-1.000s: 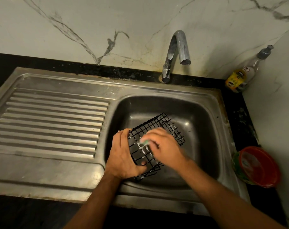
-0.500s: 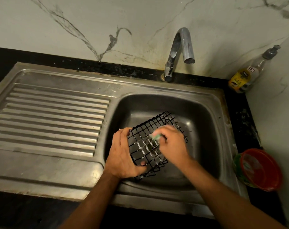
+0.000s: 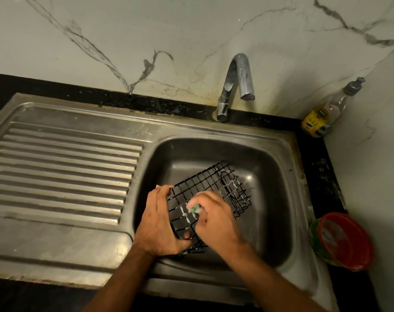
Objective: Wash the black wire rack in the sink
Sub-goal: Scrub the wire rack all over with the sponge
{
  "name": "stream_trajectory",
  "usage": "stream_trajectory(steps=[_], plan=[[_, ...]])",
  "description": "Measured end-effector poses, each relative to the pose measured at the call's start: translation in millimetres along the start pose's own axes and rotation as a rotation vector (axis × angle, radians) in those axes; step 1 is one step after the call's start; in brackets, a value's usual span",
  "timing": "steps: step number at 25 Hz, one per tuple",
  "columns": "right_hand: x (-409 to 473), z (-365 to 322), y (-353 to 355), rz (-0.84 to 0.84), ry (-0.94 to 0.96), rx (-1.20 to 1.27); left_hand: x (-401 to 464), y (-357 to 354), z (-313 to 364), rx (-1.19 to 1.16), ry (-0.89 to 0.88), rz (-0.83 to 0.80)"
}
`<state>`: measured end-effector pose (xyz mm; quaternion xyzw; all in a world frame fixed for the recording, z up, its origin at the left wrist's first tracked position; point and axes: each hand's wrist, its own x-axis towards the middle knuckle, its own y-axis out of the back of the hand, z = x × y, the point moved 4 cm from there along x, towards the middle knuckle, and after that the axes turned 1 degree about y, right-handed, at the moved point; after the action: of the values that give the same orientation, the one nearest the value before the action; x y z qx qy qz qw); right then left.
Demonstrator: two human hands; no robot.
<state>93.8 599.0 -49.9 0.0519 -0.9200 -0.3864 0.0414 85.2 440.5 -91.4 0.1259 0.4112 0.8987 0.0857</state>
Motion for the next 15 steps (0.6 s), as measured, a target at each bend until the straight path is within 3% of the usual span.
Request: stream_trajectory(steps=[2,6,8,15], plan=[[5,11,2,0.003,0.070,-0.031,-1,0,1,0.000,-0.004,0.001],[36,61,19,0.085,-0.208,-0.131,0,4,4,-0.039,0.009,0.004],[37,62,23,0.124,-0.244,-0.134,-1,5,3,-0.041,0.013,0.009],[-3,1,-2,0.038,0.167,-0.120,-2,3,2,-0.047,0.021,-0.036]])
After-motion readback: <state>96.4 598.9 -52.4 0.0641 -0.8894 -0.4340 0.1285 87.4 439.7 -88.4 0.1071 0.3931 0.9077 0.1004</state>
